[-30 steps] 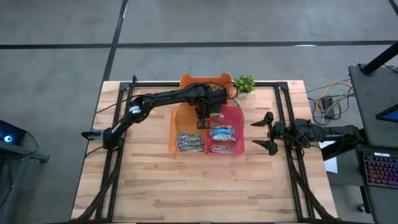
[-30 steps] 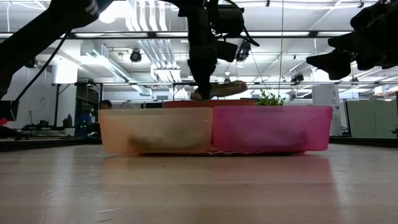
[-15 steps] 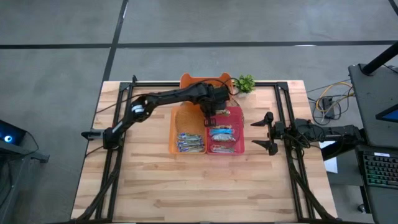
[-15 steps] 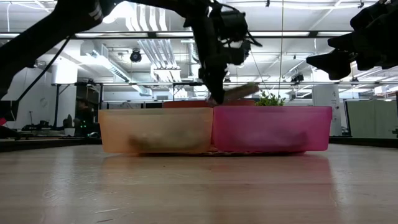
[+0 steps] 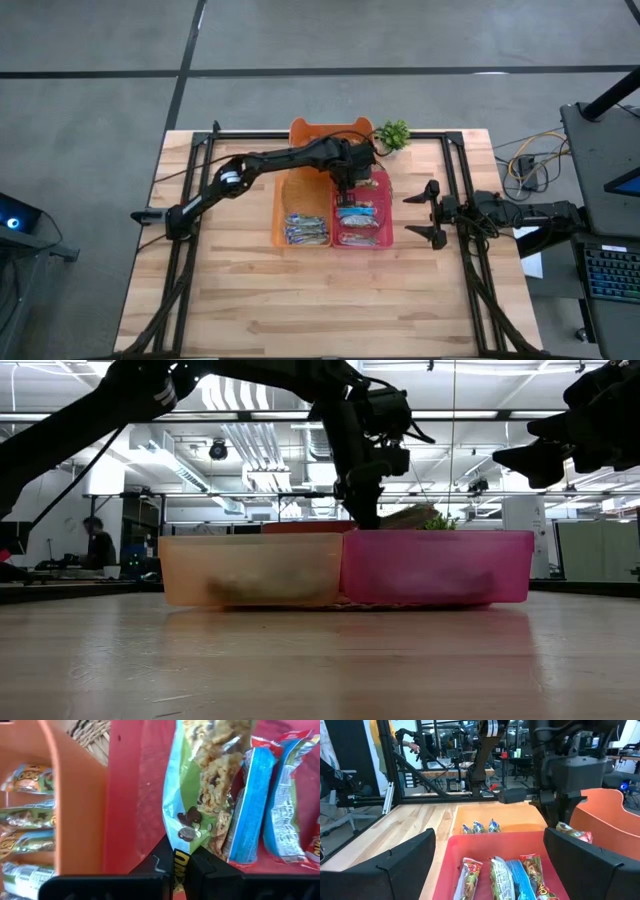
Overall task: Pick and place Granola Bars by type
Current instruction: Put the red granola bar into the pink bin
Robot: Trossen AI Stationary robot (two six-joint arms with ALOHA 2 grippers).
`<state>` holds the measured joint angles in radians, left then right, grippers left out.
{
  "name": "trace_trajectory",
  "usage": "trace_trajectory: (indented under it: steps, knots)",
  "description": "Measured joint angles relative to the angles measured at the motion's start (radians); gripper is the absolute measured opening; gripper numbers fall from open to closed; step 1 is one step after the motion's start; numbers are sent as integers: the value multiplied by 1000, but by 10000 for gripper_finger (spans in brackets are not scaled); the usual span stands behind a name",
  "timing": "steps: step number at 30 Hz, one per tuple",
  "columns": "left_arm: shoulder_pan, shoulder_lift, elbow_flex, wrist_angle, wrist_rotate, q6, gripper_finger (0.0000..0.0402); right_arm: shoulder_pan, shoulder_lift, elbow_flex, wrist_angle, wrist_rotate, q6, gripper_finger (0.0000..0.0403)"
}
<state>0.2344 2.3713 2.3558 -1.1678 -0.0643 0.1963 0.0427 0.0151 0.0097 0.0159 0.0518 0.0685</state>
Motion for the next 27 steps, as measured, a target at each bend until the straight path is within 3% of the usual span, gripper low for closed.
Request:
trace_trajectory:
  steps: [27]
  knots:
    - [-11, 98, -14, 70, -4, -32, 0, 0, 0, 0, -1, 0, 0, 359]
